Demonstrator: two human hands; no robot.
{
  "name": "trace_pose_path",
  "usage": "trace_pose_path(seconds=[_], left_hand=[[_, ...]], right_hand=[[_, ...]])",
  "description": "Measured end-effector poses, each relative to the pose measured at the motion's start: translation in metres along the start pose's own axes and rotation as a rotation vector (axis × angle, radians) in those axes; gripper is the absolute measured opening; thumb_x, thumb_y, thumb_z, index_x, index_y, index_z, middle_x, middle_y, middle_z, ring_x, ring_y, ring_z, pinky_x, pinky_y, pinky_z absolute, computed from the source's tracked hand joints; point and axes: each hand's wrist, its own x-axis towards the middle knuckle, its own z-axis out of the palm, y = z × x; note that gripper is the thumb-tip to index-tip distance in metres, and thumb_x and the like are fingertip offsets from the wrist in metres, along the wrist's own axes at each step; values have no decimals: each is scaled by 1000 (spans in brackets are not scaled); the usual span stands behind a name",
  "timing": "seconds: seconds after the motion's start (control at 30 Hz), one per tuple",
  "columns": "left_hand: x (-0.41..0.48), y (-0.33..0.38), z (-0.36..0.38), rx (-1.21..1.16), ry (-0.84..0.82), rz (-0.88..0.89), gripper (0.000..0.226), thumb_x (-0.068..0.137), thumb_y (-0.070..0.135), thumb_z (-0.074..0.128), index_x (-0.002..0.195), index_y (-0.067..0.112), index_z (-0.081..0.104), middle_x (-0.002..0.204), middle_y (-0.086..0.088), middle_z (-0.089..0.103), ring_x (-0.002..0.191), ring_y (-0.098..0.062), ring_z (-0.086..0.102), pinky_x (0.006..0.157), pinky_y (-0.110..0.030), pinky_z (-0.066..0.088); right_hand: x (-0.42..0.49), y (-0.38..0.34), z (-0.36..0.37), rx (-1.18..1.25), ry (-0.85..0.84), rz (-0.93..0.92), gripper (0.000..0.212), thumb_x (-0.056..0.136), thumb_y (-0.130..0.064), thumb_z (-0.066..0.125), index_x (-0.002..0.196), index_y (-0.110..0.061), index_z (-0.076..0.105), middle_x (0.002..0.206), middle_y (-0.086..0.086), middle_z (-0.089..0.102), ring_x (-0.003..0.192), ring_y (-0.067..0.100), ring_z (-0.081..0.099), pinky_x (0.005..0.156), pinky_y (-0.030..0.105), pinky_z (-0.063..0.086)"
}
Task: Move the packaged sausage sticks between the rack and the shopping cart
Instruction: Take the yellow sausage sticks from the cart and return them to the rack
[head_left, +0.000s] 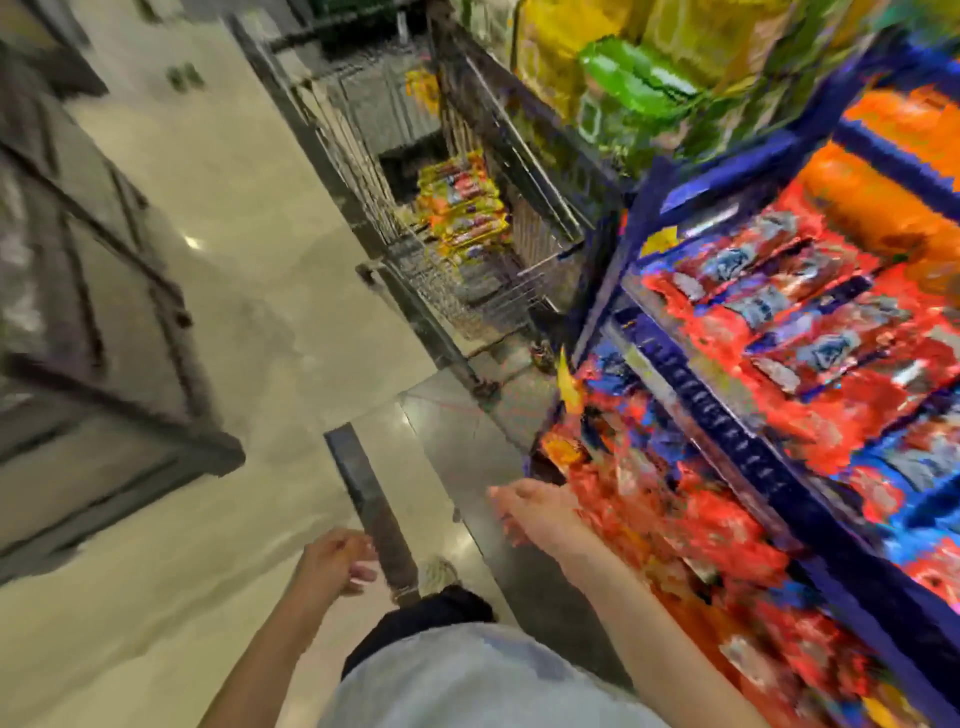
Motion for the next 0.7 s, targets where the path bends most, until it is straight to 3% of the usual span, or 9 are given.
trace_pose_path(seconds=[0.13,0.27,0.33,0.43,0.6,0.7], left_hand=[[42,4,-61,-26,41,-88,18,99,13,50,103,0,63,92,-17,69,68,-28,63,60,-29,48],[84,16,-111,-81,65,-147,17,98,13,51,104,2,63,97,-19,69,69,-29,64,61,-30,48],[104,25,-123,-89,70,-185,17,98,14,53,104,2,63,97,-19,69,67,-29,64,61,-31,48],[134,53,-127,-110,40,-193,16,97,14,53,103,2,63,96,-18,70,70,-29,65,64,-32,51],[192,137,-111,-72,-98,-142,13,96,13,54,101,5,63,94,-14,70,74,-25,65,68,-32,53],[235,193,-102,-32,-138,-118,13,93,13,58,103,6,65,85,-8,71,67,-22,64,62,-30,51]], right_hand=[[43,-23,46,-150,21,-16,28,95,-16,61,69,-7,55,45,-5,55,48,12,51,42,16,38],[83,-40,77,-297,11,11,11,91,-30,64,84,-22,68,72,-6,66,71,13,61,55,20,46],[100,-44,83,-328,8,69,14,91,-37,63,99,-25,66,90,-3,67,82,15,64,64,25,52],[124,-53,83,-289,43,132,18,93,-36,61,103,-21,65,100,1,67,89,18,66,76,33,57],[173,-75,77,-93,204,215,15,95,-20,61,97,-5,64,75,7,58,56,15,52,44,21,40],[215,-97,69,5,289,229,21,94,-20,63,98,0,64,74,10,59,53,17,53,40,18,41]])
